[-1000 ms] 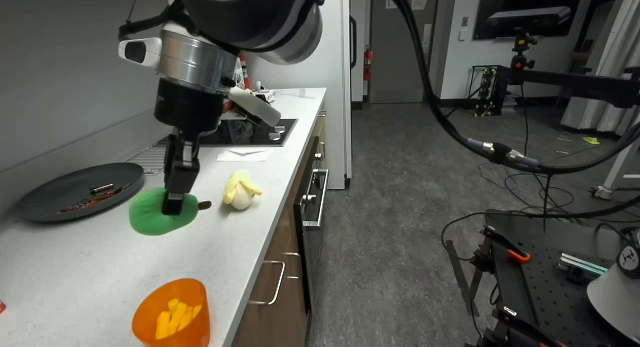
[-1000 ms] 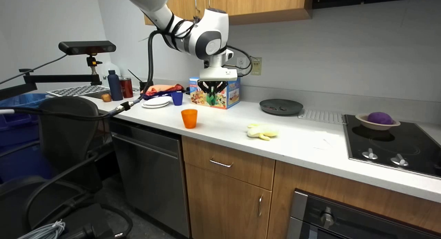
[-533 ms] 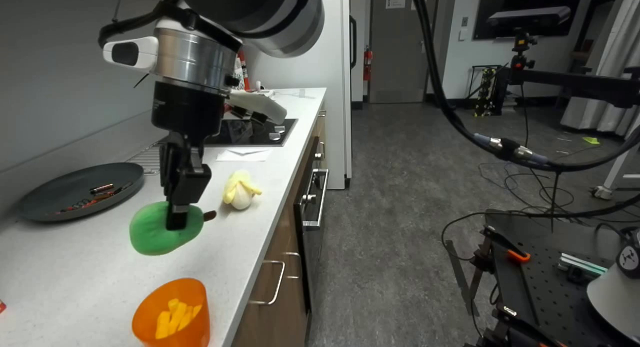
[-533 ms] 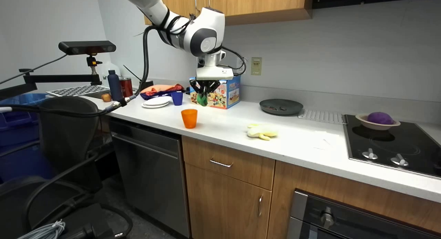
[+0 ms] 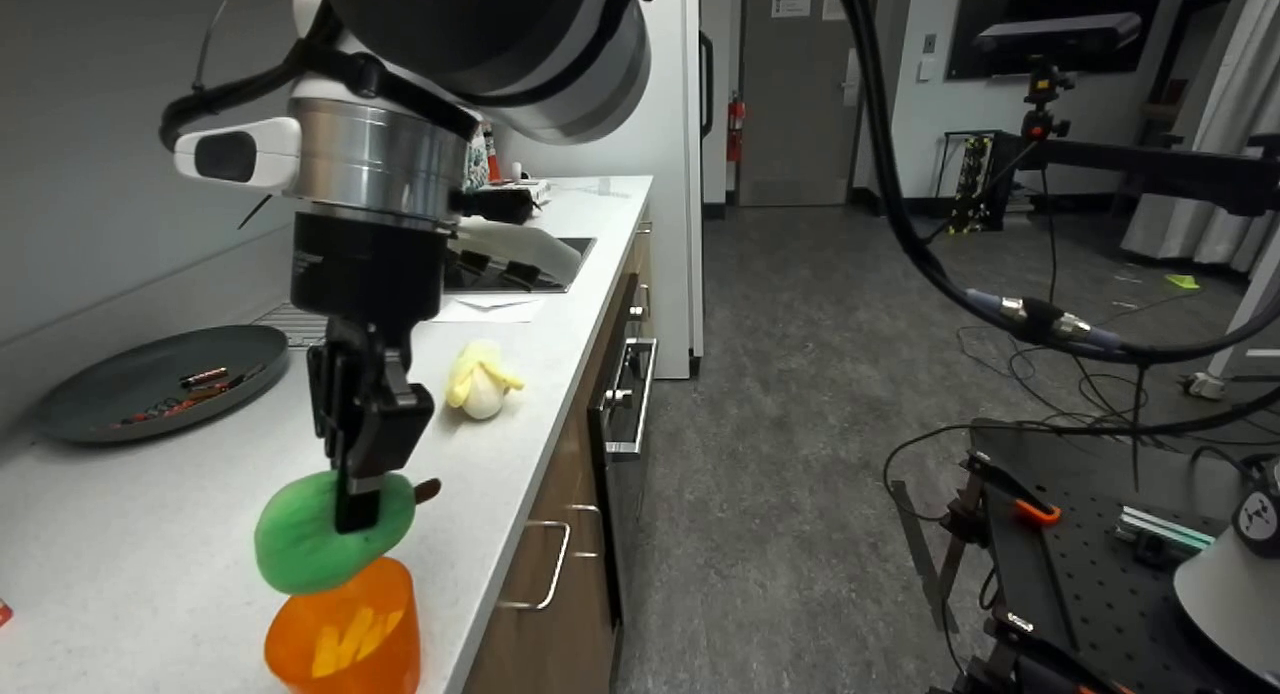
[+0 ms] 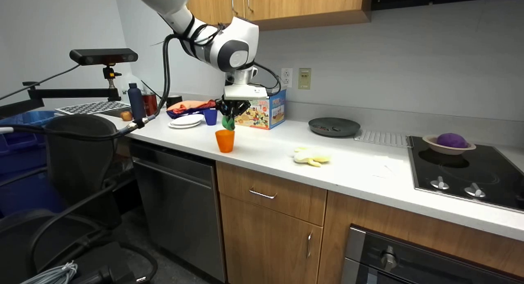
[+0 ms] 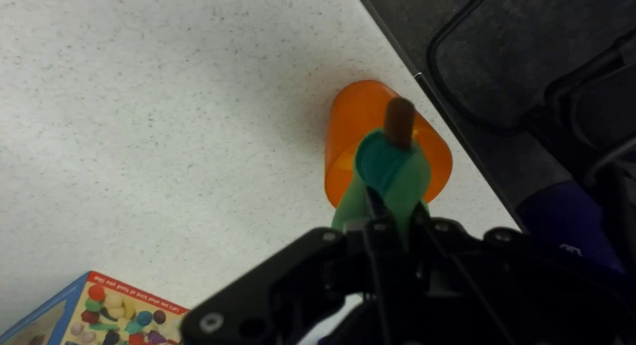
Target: Put the green object inside the orange cup
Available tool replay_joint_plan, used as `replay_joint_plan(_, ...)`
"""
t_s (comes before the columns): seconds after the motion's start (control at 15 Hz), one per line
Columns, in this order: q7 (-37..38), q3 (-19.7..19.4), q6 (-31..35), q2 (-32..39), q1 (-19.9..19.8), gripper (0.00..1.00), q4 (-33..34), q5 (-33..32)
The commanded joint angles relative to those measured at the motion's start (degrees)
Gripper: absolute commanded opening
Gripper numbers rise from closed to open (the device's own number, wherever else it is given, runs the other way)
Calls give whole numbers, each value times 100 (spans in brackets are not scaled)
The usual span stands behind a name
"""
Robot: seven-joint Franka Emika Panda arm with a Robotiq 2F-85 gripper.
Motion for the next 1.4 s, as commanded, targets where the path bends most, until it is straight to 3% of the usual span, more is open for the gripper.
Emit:
replay_joint_plan(0.0,-223,-50,-394,-210,44,3,-132,173)
replay_joint_plan(0.4,-776,-30,-161,-332,17,3,-410,266)
replay_joint_plan(0.47,-850,-31,-185,-350,14,35,-429,289)
replay_joint_plan(0.53,-940,-30,-133,-297,37,37,-390,290)
replay_joint_plan(0.6,-984,-47,-133,-278,55,9,-364,284)
replay_joint_plan(0.67,-987,-55,-105,-285,65,47,-383,316)
replay_joint_plan(0.73,-1018,-51,-66,-290,61,48,-407,359)
replay_joint_plan(1.2,-992,-65,172,-287,92,99,-462,358)
replay_joint_plan(1.33,-975,-56,262,-292,89,100,-490,378)
